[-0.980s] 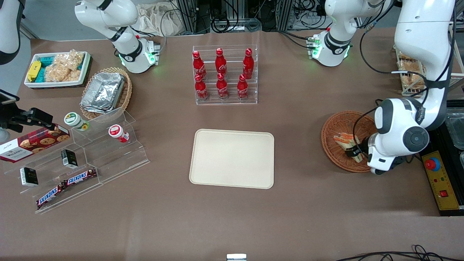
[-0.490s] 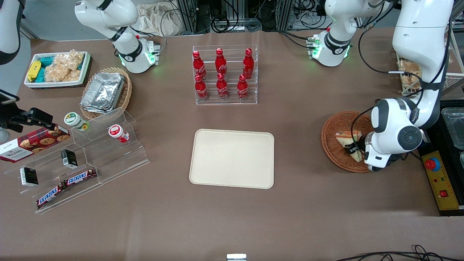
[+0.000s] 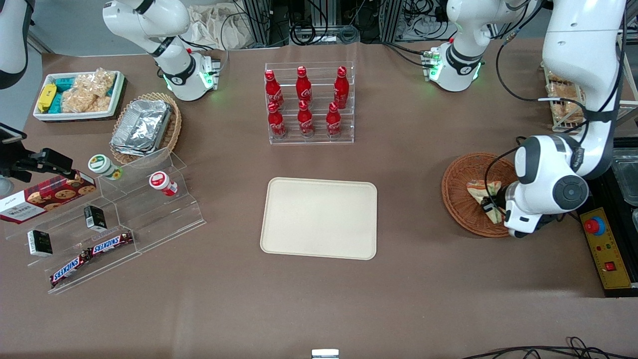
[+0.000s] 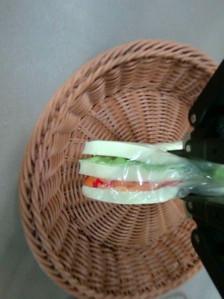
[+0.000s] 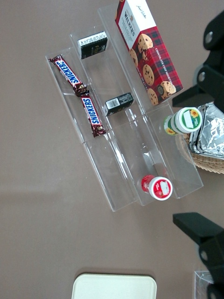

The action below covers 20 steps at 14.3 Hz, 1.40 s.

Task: Place sandwich from basket to tray
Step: 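Lift the sandwich out of the basket with the left gripper, then carry the sandwich over the cream tray and lower it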

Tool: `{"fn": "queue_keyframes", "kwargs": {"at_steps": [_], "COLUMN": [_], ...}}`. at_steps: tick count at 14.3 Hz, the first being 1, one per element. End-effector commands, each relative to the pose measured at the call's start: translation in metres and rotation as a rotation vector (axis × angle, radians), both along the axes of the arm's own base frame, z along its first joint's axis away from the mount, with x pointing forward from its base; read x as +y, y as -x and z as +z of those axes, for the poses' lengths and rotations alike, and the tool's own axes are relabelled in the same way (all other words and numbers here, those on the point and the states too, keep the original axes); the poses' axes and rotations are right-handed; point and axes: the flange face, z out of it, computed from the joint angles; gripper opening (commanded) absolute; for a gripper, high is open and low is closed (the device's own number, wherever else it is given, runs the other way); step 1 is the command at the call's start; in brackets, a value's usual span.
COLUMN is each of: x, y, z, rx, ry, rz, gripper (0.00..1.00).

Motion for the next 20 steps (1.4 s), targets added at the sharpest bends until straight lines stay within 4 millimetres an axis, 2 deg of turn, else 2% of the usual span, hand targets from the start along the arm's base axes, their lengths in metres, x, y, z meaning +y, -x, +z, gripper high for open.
{"fn": "queue_keyframes", "kwargs": {"at_steps": [1, 4, 6, 7, 8, 10, 13, 16, 18, 20], "x": [-0.013, -0.011, -0.011, -0.013, -0.025, -0.048, -0.108, -0.160, -0.204, -0.220], "y": [-0.013, -0.028, -0.037, -0.040, -0.041, -0.042, -0.039, -0.048, -0.047, -0.049], "z": [0.069, 0.155, 0.208, 0.221, 0.227, 0.226, 0.213, 0.172, 0.148, 0.130], "rx": [0.018, 0.062, 0.023, -0.004, -0.016, -0.023, -0.021, -0.037, -0.062, -0.062], "ry": [-0.010, 0.021, 0.036, 0.043, 0.053, 0.067, 0.106, 0.142, 0.131, 0.135], "rz": [-0.052, -0.133, -0.186, -0.212, -0.249, -0.296, -0.399, -0.474, -0.482, -0.472], "gripper": [0.00, 0.00, 0.00, 0.00, 0.00, 0.02, 0.02, 0.02, 0.02, 0.02]}}
